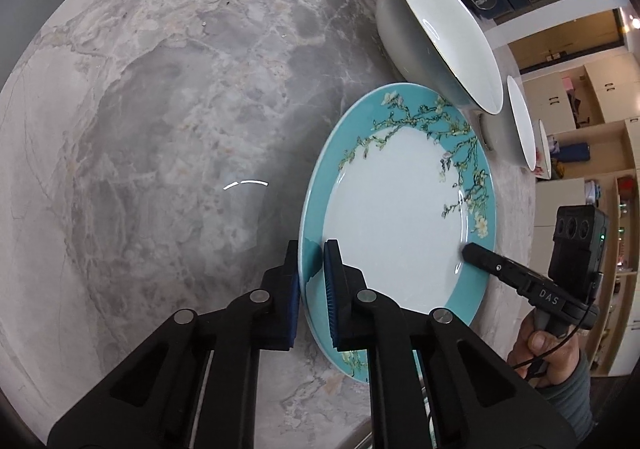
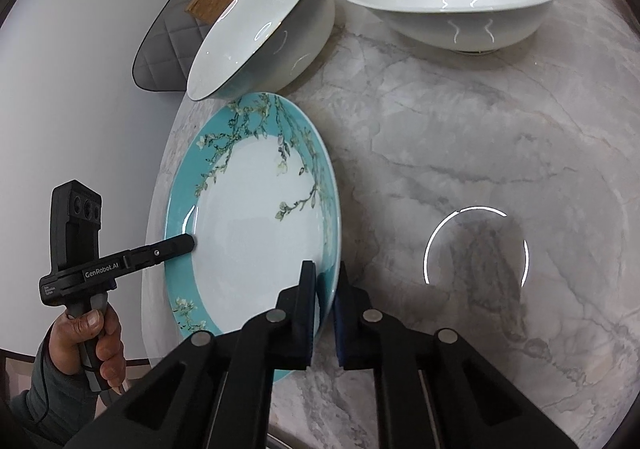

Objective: Organize plates and bowls
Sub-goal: 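Lift the second teal plate toward the plate stack, then lower the teal plate onto the plate stack and open both grippers, then move both grippers to the rim of the large white bowl, then close both grippers on the large white bowl rim, then lift the large white bowl onto the plate stack and open both grippers, then move both grippers to the rim of the smaller white bowl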

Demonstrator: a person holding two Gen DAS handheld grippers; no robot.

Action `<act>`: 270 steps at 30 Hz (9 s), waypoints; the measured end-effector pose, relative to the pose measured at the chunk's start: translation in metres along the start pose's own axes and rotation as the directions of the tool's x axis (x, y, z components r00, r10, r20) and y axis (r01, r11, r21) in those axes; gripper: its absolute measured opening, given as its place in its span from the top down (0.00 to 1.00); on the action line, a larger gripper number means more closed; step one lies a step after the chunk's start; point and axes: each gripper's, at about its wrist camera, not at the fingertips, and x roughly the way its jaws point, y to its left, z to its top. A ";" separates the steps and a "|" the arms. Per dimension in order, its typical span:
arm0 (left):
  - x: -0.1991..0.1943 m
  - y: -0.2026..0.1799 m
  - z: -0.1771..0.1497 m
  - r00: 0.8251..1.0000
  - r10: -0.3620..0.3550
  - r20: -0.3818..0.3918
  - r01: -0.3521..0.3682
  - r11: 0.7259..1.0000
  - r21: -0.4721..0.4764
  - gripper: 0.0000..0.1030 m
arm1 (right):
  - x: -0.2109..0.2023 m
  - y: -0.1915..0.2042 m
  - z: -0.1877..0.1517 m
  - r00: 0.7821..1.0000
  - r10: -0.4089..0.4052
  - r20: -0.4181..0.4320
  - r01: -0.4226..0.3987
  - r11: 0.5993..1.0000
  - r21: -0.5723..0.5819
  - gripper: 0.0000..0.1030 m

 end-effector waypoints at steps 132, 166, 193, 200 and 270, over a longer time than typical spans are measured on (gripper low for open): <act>-0.187 0.001 -0.193 0.935 -0.048 0.352 -0.033 0.975 0.221 0.00 | -0.217 0.088 -0.260 0.859 -0.224 0.460 0.099 0.954 0.281 0.00; -0.017 -0.092 0.143 0.932 0.242 0.271 -0.300 0.933 0.199 0.01 | -0.041 0.082 0.189 0.949 -0.289 0.127 0.310 0.929 -0.201 0.21; 0.045 -0.088 0.162 0.968 0.154 0.197 -0.198 0.953 0.229 0.87 | 0.034 0.066 0.205 0.930 -0.368 -0.007 0.354 0.897 -0.264 0.82; 0.043 -0.080 0.157 0.971 0.150 0.187 -0.189 0.959 0.210 0.89 | 0.032 0.067 0.201 0.936 -0.352 -0.004 0.339 0.906 -0.253 0.89; -0.001 -0.198 0.077 0.924 0.198 0.328 -0.350 0.785 0.511 0.00 | -0.143 -0.028 0.054 0.911 -0.318 0.262 0.310 0.948 0.074 0.00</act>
